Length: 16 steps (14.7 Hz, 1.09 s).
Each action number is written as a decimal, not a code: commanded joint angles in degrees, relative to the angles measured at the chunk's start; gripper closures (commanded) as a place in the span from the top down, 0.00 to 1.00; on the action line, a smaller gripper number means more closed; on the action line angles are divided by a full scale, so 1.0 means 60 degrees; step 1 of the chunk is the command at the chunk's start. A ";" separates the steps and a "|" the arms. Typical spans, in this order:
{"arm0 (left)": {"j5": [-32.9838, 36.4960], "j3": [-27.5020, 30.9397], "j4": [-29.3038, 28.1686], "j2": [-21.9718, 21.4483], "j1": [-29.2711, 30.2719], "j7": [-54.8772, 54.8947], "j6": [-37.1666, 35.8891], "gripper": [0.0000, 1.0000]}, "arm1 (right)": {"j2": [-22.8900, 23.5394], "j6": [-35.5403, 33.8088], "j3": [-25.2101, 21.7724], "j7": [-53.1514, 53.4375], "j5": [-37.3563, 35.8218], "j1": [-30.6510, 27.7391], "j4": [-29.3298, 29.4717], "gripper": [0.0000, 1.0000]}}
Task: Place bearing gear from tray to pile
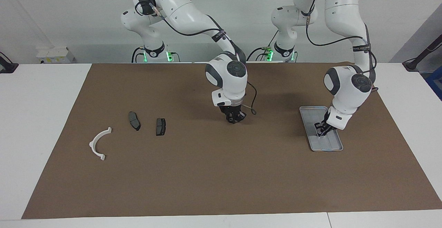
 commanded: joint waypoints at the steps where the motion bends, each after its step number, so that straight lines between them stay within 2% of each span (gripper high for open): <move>1: -0.0347 -0.0035 0.0310 -0.0310 0.0015 -0.0044 -0.0904 0.00 | -0.0087 -0.1639 0.0132 -0.1359 0.0041 -0.0920 0.1264 0.00; 4: -0.0495 -0.0166 0.0369 -0.0969 -0.0276 -0.1167 -0.1652 0.00 | -0.0774 -0.2932 0.0220 -0.4341 0.0041 -0.2135 0.1781 0.00; 7: -0.0379 -0.0152 0.0939 -0.0942 -0.2306 -0.4733 -0.2225 0.00 | -0.0923 -0.3067 0.0205 -0.7843 0.0041 -0.3673 0.1752 0.00; 10: -0.0115 -0.0166 0.1423 -0.0796 -0.4155 -0.7449 -0.2299 0.00 | -0.0923 -0.2483 0.0205 -1.0382 0.0041 -0.4934 0.1358 0.00; 11: -0.0129 -0.0152 0.1526 -0.0548 -0.4740 -0.7935 -0.2212 0.00 | -0.0908 -0.2321 0.0205 -1.0707 0.0041 -0.5111 0.1211 0.00; 12: -0.0129 -0.0138 0.1875 -0.0009 -0.5340 -0.8491 -0.2168 0.00 | -0.0865 -0.1943 0.0205 -1.0913 0.0041 -0.5273 0.0949 0.00; 14: -0.0056 -0.0123 0.3075 0.1090 -0.5741 -0.9300 -0.2022 0.00 | -0.0748 -0.0860 0.0191 -1.1207 0.0027 -0.5464 0.0261 0.00; 16: -0.0027 -0.0123 0.3022 0.1256 -0.5800 -0.9332 -0.1481 0.00 | -0.0369 -0.0373 0.0191 -1.1296 -0.0002 -0.5581 0.0155 0.00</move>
